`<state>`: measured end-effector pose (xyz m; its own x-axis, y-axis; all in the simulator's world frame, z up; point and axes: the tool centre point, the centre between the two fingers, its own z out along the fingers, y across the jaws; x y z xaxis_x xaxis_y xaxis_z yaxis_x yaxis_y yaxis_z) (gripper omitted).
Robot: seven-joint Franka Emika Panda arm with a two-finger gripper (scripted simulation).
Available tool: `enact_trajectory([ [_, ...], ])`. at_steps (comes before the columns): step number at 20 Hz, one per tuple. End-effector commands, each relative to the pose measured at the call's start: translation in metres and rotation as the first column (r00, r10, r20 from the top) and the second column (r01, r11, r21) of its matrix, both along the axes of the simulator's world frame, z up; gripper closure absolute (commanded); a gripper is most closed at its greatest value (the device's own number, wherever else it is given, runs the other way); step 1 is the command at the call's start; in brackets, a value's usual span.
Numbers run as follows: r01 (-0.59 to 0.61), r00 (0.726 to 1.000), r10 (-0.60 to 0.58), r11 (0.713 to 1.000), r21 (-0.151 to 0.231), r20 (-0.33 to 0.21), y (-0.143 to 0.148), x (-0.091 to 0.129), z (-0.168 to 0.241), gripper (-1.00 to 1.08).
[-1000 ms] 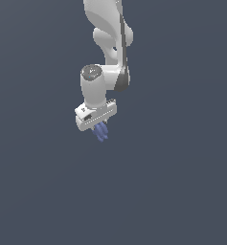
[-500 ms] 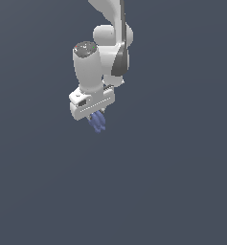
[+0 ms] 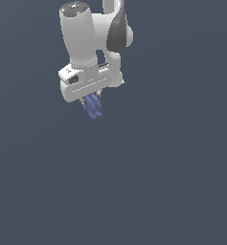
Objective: Pick up the object and move it to a goal position.
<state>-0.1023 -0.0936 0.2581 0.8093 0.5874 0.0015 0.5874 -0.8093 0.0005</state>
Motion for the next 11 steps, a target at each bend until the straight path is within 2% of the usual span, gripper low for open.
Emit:
enact_trajectory([
  [1,0.000,1.000,0.000,1.000,0.000,-0.001,-0.002,-0.003,0.016,1.08],
  [11,0.000,1.000,0.000,1.000,0.000,-0.001,-0.007,-0.005,0.040,1.08],
])
